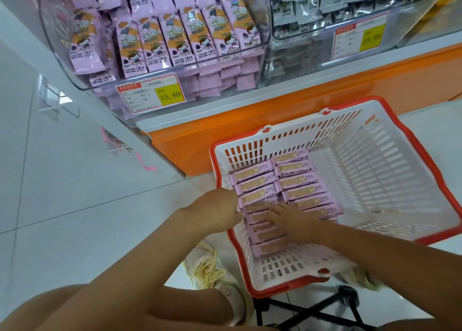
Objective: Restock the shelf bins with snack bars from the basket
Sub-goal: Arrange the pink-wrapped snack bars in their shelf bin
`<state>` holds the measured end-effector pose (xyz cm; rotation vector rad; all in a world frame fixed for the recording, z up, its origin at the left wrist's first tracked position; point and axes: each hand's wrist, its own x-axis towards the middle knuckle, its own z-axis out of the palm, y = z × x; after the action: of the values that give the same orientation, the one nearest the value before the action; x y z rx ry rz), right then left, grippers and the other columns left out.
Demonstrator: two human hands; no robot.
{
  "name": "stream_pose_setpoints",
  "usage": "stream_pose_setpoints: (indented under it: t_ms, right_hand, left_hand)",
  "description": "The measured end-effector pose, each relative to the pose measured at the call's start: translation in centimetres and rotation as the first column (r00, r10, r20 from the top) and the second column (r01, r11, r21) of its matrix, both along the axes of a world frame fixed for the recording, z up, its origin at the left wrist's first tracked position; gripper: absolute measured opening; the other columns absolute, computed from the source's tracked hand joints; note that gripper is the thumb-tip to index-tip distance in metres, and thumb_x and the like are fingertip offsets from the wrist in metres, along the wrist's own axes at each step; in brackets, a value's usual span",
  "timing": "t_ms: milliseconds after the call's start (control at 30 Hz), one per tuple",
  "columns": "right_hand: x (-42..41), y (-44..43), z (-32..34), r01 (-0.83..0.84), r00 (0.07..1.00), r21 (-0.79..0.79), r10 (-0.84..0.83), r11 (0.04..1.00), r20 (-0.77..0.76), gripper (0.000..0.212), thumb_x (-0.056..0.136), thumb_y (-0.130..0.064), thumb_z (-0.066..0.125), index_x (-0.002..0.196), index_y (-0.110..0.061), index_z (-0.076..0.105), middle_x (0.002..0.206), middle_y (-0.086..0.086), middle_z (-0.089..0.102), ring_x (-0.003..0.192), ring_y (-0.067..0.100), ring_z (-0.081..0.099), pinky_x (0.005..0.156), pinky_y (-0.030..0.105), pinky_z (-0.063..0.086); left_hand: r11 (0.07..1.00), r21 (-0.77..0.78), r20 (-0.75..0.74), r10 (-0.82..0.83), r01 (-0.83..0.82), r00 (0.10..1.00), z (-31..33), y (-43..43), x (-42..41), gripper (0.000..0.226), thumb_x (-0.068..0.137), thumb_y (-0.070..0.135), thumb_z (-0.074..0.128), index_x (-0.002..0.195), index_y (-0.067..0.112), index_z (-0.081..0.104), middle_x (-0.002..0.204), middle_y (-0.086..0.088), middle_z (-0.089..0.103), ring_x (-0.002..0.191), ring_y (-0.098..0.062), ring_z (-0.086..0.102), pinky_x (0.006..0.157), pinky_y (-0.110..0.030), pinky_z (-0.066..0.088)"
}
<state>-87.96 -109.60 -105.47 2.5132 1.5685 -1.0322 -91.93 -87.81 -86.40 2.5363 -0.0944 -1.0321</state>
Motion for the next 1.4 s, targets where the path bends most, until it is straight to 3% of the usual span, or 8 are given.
stream_pose_setpoints:
  t_ms: [133, 300, 567, 800, 1000, 1167, 1300, 1400]
  right_hand:
    - [-1.0, 0.6, -0.1, -0.294, 0.955, 0.165, 0.282, 0.941, 0.09, 0.028, 0.087, -0.016, 0.063, 0.113, -0.028, 0.064, 0.122, -0.001, 0.049, 0.114, 0.019, 0.043, 0.094, 0.037, 0.047]
    - [-0.9, 0.6, 0.3, -0.479, 0.871, 0.061, 0.465, 0.876, 0.155, 0.033, 0.087, -0.012, 0.062, 0.114, -0.029, 0.069, 0.135, 0.002, 0.048, 0.122, 0.024, 0.038, 0.103, 0.038, 0.037]
    - [-0.4, -0.3, 0.8, -0.277, 0.957, 0.062, 0.269, 0.959, 0.11, 0.051, 0.09, -0.012, 0.054, 0.138, -0.025, 0.041, 0.137, 0.005, 0.04, 0.123, 0.023, 0.035, 0.101, 0.042, 0.044]
    - [-0.1, -0.5, -0.2, -0.024, 0.995, -0.004, 0.024, 1.0, 0.097, 0.059, 0.087, -0.031, 0.062, 0.137, -0.022, 0.032, 0.145, 0.003, 0.026, 0.131, 0.021, 0.028, 0.11, 0.041, 0.025]
    - [-0.4, -0.6, -0.7, -0.047, 0.993, -0.021, 0.049, 0.999, 0.111, 0.067, 0.085, -0.036, 0.064, 0.139, -0.019, 0.027, 0.136, 0.003, 0.033, 0.122, 0.021, 0.035, 0.104, 0.039, 0.037]
    - [-0.2, -0.4, 1.9, 0.196, 0.974, -0.023, -0.197, 0.98, -0.112, 0.058, 0.079, -0.037, 0.071, 0.124, -0.026, 0.035, 0.122, -0.005, 0.042, 0.109, 0.013, 0.041, 0.096, 0.032, 0.041]
    - [0.7, -0.2, 7.5, 0.63, 0.616, -0.101, -0.575, 0.77, -0.539, 0.041, 0.083, -0.04, 0.072, 0.109, -0.025, 0.043, 0.092, -0.007, 0.055, 0.071, 0.005, 0.051, 0.062, 0.019, 0.044]
    - [1.8, 0.3, 12.1, 0.811, -0.047, -0.311, -0.475, 0.496, -0.879, 0.034, 0.093, -0.028, 0.058, 0.114, -0.003, 0.05, 0.096, 0.002, 0.069, 0.075, 0.004, 0.065, 0.065, 0.017, 0.049]
  left_hand:
    - [0.999, 0.043, -0.013, -0.013, 0.014, 1.0, 0.0, 0.0, 0.0, 0.034, 0.098, 0.02, 0.047, 0.073, 0.002, 0.032, 0.061, -0.012, 0.027, 0.048, -0.01, 0.025, 0.046, -0.021, 0.02]
    - [1.0, 0.022, -0.01, -0.017, 0.018, 1.0, 0.2, 0.0, -0.2, 0.026, 0.098, 0.018, 0.047, 0.076, 0.005, 0.039, 0.062, -0.015, 0.028, 0.048, -0.012, 0.025, 0.046, -0.02, 0.02]
    - [1.0, 0.007, 0.029, -0.029, 0.029, 0.999, -0.2, 0.0, -0.3, 0.029, 0.098, 0.018, 0.047, 0.106, -0.009, 0.054, 0.087, -0.004, 0.048, 0.09, -0.036, 0.05, 0.051, -0.031, 0.029]
    - [0.999, 0.026, 0.027, -0.025, 0.024, 0.999, -0.4, -0.1, -0.2, 0.03, 0.098, 0.019, 0.046, 0.11, -0.008, 0.054, 0.089, -0.005, 0.048, 0.094, -0.037, 0.051, 0.044, -0.022, 0.024]
    - [0.998, 0.05, 0.001, -0.033, 0.033, 0.999, -0.1, 0.1, -0.2, 0.031, 0.098, 0.019, 0.047, 0.107, -0.009, 0.055, 0.089, -0.018, 0.051, 0.083, -0.042, 0.051, 0.048, -0.025, 0.028]
    - [0.998, 0.063, -0.024, 0.001, 0.001, 1.0, 0.9, 0.4, 0.0, 0.03, 0.097, 0.018, 0.048, 0.107, -0.01, 0.054, 0.098, -0.02, 0.052, 0.099, -0.039, 0.051, 0.076, -0.037, 0.04]
    - [0.996, 0.068, -0.032, 0.054, -0.051, 0.998, 1.4, 1.7, 0.8, 0.029, 0.094, 0.034, 0.055, 0.112, 0.011, 0.06, 0.103, -0.019, 0.062, 0.097, -0.029, 0.056, 0.06, -0.019, 0.036]
    - [0.987, -0.025, 0.016, 0.16, -0.16, 0.987, 2.0, 2.9, 1.2, 0.068, 0.086, 0.053, 0.059, 0.141, 0.02, 0.038, 0.141, -0.004, 0.045, 0.122, -0.019, 0.048, 0.093, -0.023, 0.04]
